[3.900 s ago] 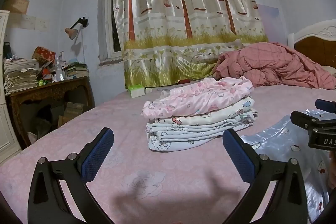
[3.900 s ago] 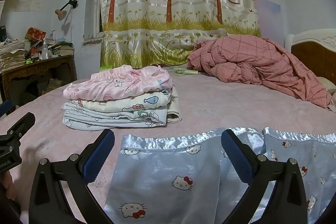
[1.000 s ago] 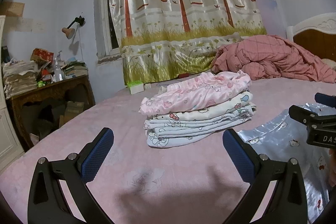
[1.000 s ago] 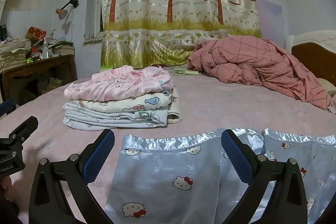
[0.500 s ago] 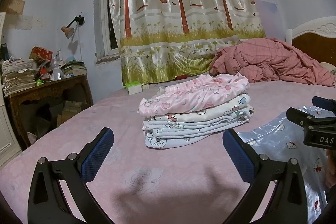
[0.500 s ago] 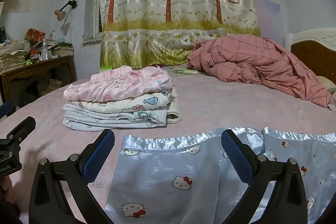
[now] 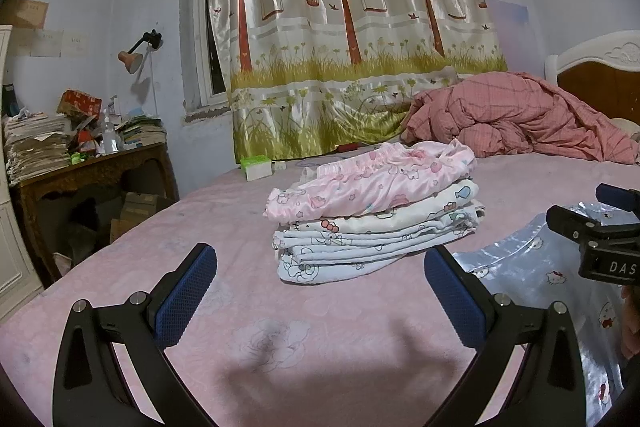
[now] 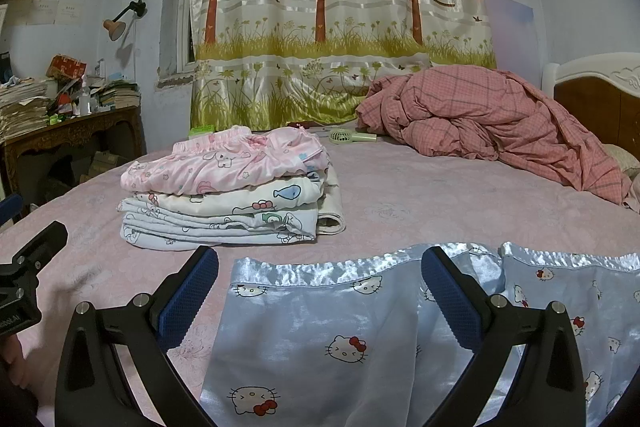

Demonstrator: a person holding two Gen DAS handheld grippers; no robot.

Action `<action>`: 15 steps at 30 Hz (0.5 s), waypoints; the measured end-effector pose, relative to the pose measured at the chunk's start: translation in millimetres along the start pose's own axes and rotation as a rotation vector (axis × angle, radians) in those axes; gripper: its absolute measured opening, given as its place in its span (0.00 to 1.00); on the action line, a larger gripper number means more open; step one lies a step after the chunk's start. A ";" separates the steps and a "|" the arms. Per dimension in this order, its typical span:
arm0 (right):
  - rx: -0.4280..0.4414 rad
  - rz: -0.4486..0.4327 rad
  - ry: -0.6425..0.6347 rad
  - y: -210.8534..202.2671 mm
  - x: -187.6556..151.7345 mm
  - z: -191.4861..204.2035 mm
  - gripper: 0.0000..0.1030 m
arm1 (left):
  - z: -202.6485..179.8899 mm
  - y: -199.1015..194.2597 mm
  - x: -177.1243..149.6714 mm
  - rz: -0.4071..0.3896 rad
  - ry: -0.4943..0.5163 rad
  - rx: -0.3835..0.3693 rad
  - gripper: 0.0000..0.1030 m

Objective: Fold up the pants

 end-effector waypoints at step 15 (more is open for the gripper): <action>-0.002 0.001 0.003 0.0 0.3 -0.9 0.99 | -6.7 8.5 -0.1 0.079 0.004 -0.019 1.00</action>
Point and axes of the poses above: each gripper's, at about its wrist camera, not at the fingertips, and y roughly the way its jaws point, z to its left, x to its top, the point moved 4 cm from there along y, roughly the way its jaws point, and after that the axes turned 1 degree about -y, right-handed, at the moved point
